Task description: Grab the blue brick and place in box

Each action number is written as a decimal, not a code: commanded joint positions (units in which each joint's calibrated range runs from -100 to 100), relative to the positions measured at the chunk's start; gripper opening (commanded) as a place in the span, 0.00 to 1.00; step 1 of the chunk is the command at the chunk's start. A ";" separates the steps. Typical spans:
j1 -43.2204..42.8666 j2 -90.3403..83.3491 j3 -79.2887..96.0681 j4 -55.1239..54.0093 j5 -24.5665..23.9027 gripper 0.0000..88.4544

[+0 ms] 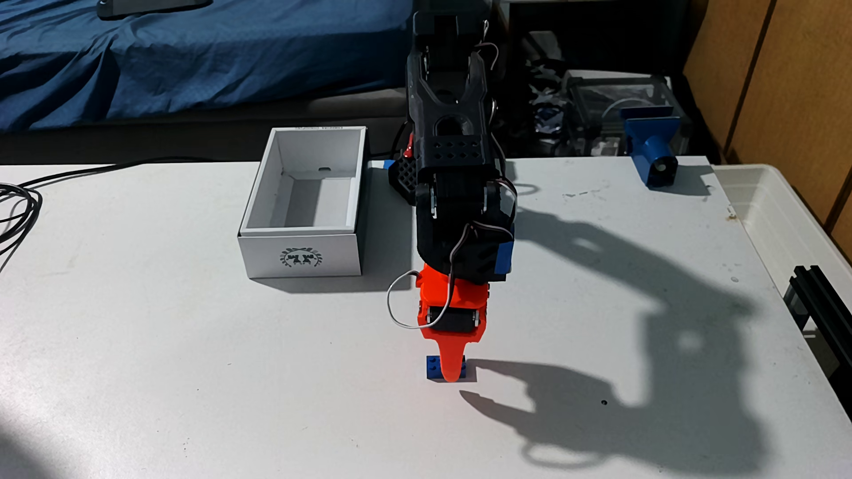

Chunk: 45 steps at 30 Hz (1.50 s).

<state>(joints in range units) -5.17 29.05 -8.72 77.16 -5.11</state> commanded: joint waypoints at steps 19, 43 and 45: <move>0.26 -0.09 2.68 -2.24 2.55 0.17; 0.49 -0.17 5.52 -5.94 3.08 0.01; 0.49 -0.17 5.52 -5.94 3.08 0.01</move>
<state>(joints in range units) -5.02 28.97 -3.44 71.01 -2.21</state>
